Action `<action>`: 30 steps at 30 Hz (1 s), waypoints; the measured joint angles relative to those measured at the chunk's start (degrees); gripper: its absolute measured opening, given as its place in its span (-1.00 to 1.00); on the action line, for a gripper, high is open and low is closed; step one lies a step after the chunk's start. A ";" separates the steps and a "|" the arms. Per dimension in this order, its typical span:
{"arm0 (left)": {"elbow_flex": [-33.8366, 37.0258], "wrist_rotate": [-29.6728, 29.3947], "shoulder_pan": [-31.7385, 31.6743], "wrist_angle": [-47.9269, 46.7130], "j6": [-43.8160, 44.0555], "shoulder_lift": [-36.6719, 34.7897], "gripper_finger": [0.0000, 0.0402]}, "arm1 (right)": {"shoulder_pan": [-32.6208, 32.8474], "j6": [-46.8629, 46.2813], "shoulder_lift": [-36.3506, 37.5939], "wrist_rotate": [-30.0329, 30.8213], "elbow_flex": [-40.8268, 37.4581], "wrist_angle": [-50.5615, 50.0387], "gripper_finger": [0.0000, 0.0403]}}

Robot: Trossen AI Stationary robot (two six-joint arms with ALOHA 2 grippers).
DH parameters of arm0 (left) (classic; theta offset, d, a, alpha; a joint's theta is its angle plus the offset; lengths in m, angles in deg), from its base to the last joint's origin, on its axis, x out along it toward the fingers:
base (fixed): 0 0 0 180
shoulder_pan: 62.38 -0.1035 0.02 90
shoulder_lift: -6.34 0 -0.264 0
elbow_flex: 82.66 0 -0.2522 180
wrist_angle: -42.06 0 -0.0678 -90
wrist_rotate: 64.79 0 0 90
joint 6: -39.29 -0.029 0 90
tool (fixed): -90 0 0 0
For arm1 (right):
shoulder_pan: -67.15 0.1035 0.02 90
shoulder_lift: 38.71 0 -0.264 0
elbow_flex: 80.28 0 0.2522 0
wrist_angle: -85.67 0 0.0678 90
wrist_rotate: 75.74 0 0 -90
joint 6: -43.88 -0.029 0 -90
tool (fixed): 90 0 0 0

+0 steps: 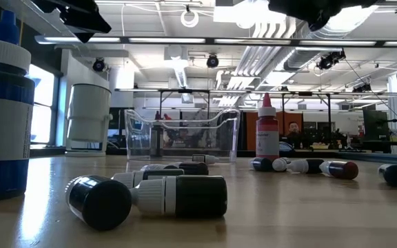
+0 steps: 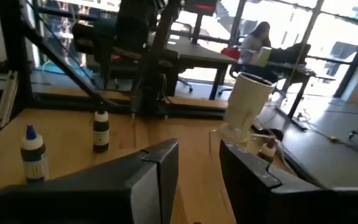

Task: Pick & Place food coloring
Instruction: Put the large black food coloring bottle into the bin

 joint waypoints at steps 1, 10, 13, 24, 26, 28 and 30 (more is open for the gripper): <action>0.00 0.59 0.00 -0.37 0.00 -0.15 -0.02 | -0.60 -0.94 -0.50 -0.72 0.00 -0.52 -0.42; -0.02 7.43 0.04 -11.37 7.92 -1.69 -0.02 | -6.95 -5.69 -8.78 -7.71 -0.04 -0.37 -0.15; 0.02 8.80 0.03 -16.91 11.10 -1.50 -0.02 | -8.24 -5.71 -9.20 -8.12 -0.04 -0.01 -0.12; 0.01 15.89 0.56 -20.90 22.04 0.24 -0.02 | -8.60 -5.65 -9.07 -9.90 -0.04 2.54 -0.11; 0.04 15.80 1.90 -22.26 23.43 0.62 -0.02 | -8.60 -5.43 -9.07 -10.54 -0.04 2.51 -0.12; -0.02 14.97 3.37 -22.20 25.01 2.06 -0.02 | -8.60 -5.42 -9.07 -11.08 -0.04 2.51 -0.12; 0.02 14.60 5.11 -22.25 26.28 3.89 -0.02 | -8.60 -5.40 -9.07 -11.18 -0.04 2.49 -0.11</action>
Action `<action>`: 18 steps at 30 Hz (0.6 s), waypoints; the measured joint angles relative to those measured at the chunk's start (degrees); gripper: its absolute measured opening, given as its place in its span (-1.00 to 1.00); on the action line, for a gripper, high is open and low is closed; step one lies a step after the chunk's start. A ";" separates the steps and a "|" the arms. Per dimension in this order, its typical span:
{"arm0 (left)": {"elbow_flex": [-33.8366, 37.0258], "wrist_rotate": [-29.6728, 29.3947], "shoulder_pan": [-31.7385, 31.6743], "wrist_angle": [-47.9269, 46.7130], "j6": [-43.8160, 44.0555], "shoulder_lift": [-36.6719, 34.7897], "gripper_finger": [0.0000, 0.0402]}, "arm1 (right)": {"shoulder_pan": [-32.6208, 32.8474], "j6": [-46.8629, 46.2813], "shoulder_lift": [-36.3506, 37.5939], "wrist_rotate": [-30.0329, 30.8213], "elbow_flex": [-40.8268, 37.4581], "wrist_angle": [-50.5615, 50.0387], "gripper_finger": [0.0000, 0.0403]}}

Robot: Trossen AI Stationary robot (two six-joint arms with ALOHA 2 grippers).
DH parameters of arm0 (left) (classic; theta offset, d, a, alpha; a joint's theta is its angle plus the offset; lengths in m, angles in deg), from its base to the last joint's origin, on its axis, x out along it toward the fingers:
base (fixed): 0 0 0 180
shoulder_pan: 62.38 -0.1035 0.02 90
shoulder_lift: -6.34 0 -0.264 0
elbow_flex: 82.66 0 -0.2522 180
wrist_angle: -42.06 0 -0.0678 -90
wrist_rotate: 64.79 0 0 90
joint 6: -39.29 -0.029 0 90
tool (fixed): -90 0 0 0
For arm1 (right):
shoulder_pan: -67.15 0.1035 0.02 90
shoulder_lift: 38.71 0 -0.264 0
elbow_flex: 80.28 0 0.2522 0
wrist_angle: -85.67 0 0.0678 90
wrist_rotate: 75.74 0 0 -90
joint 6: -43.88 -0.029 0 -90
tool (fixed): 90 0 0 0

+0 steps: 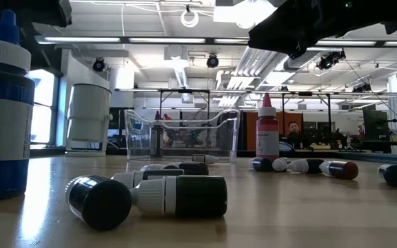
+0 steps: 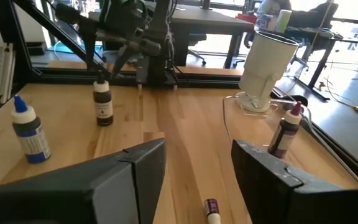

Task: Pick & Place food coloring
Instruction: Put the large black food coloring bottle into the bin

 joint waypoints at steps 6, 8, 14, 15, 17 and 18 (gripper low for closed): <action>-0.02 -3.67 4.19 -0.29 0.76 5.01 -0.02 | -0.01 0.14 0.04 -0.01 0.00 0.02 -0.12; -0.02 -4.57 4.42 -0.26 0.76 6.48 -0.02 | -0.01 0.17 0.04 -0.01 0.00 0.02 -0.12; -0.02 -4.74 4.27 -2.34 0.75 8.32 -0.02 | -0.01 0.20 0.04 -0.02 0.00 0.04 -0.12; -0.02 -4.79 4.27 -2.28 0.77 8.27 -0.02 | -0.01 0.20 0.04 -0.02 0.00 0.04 -0.12; -0.02 -4.90 4.27 -1.91 0.77 8.23 -0.02 | -0.01 0.20 0.04 -0.02 0.00 0.07 -0.12; -0.02 -4.89 4.27 -1.76 0.78 8.23 -0.02 | -0.01 0.20 0.04 -0.02 0.00 0.10 -0.11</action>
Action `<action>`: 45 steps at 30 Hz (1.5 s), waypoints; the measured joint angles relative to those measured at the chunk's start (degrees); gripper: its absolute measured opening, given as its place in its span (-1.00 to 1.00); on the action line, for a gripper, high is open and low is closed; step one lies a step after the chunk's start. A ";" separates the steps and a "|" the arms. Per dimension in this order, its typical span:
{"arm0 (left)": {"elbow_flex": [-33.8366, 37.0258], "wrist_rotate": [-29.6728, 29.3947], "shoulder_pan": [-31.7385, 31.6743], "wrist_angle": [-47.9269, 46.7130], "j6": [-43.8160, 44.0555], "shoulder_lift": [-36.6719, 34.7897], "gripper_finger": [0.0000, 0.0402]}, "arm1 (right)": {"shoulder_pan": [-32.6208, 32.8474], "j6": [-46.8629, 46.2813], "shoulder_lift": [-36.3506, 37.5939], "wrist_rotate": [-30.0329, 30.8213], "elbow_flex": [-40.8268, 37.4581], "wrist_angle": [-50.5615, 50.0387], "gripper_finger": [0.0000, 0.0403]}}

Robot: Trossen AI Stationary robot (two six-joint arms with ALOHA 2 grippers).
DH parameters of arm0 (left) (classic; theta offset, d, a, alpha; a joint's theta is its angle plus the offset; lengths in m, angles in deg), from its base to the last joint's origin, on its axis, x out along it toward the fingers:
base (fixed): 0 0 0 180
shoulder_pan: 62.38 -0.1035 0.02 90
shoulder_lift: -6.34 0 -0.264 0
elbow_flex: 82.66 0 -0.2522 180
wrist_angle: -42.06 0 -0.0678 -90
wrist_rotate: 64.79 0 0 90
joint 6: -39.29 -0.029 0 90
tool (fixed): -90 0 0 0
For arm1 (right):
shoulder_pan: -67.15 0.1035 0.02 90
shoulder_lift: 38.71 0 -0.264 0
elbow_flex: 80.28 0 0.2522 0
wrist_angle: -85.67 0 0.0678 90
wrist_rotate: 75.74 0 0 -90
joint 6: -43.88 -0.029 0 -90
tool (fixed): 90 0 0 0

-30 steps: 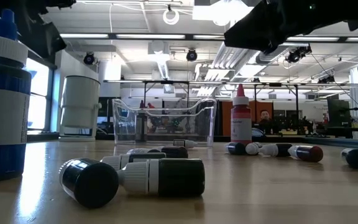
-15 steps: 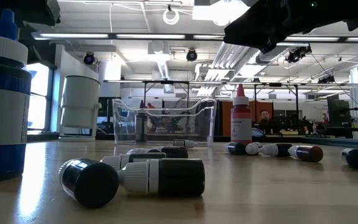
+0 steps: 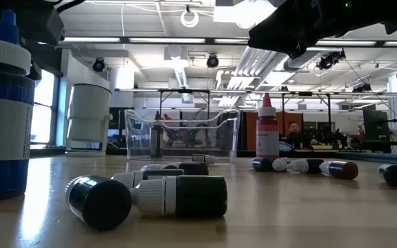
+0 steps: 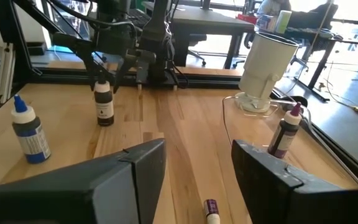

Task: Pick & Place food coloring
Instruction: Put the large black food coloring bottle into the bin

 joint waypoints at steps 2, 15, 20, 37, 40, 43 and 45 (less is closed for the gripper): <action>0.00 -0.09 0.00 0.43 0.30 0.00 -0.02 | 0.00 0.00 0.02 0.00 0.00 0.25 -0.11; 0.00 -0.95 0.00 0.56 1.42 0.00 -0.02 | 0.00 0.00 0.02 -0.70 0.00 0.35 -0.12; 0.00 -1.52 0.00 0.49 -0.54 0.00 -0.18 | 0.00 0.00 0.02 -0.74 0.00 0.36 -0.11; -8.50 -15.47 -4.45 4.41 -9.72 0.02 -0.43 | -0.31 3.65 0.02 -0.67 0.00 4.18 -0.11; -13.32 -15.86 -9.38 4.86 -16.74 0.13 -0.42 | -1.27 3.65 0.02 -0.59 0.00 5.70 -0.12; -18.37 -12.83 -16.36 4.58 -23.85 1.84 -0.42 | -2.55 3.51 0.02 0.80 0.00 8.22 -0.12; -21.84 -10.38 -21.71 2.66 -27.58 3.84 -0.42 | -3.27 3.50 0.02 2.97 0.02 9.02 -0.12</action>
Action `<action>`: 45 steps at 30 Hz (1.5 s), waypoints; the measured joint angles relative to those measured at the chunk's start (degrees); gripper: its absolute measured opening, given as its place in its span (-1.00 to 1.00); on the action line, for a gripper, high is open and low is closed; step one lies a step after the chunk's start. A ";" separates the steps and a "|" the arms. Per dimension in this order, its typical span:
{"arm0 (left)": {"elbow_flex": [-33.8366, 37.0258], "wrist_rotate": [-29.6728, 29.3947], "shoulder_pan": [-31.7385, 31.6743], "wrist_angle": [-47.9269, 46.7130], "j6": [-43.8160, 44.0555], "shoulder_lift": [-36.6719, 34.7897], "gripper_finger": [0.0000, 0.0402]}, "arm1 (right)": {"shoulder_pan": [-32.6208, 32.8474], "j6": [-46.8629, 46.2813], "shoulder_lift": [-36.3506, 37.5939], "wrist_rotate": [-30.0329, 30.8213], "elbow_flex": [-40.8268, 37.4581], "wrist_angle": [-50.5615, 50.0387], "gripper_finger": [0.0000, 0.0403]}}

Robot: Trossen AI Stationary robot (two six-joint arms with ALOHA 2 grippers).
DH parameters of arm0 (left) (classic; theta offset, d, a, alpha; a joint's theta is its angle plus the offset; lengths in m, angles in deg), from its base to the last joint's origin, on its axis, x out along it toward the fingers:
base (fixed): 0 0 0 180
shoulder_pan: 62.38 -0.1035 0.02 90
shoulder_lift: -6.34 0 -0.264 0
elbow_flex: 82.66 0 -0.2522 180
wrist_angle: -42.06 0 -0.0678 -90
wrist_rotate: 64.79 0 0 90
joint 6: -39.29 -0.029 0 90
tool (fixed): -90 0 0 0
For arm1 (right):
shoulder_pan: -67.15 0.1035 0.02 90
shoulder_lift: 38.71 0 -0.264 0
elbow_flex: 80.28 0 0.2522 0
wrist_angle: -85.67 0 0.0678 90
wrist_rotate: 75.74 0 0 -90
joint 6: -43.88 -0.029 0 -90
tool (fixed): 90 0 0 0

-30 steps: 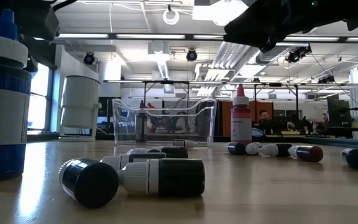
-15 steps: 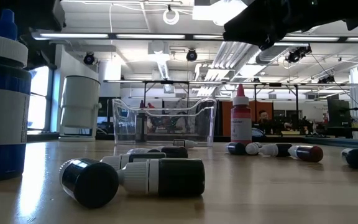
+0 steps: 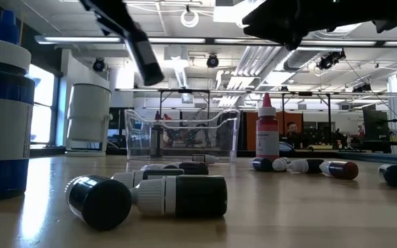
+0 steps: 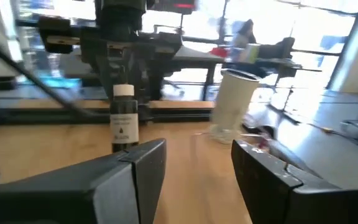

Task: Pick & Place food coloring
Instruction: Put the large black food coloring bottle into the bin

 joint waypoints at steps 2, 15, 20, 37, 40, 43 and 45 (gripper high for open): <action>-3.36 0.74 -5.37 -1.47 -3.49 2.76 -0.42 | -0.69 0.20 0.00 1.87 0.00 -0.11 -0.12; -13.85 1.44 -28.27 -13.72 -12.08 24.73 -0.42 | -1.84 -1.56 0.00 1.57 0.00 -5.40 -0.13; -13.88 -0.15 -29.73 -10.75 -13.06 29.05 -0.42 | -1.84 -3.99 0.00 1.56 0.00 -6.32 -0.13; -13.89 -4.61 -29.70 -10.76 -6.94 31.27 -0.41 | -1.82 -4.11 0.00 -1.26 0.00 -7.01 -0.14; -13.89 -4.63 -29.70 -10.81 -7.08 31.27 -0.41 | -1.82 -4.11 0.00 -1.26 0.00 -7.01 -0.14; -13.89 -4.65 -29.70 -10.85 -8.16 31.27 -0.41 | -1.82 -4.07 0.00 -1.26 0.00 -7.01 -0.14; -13.89 -4.68 -29.70 -10.90 -8.75 31.27 -0.41 | -1.82 -4.07 0.00 -1.26 0.00 -7.01 -0.14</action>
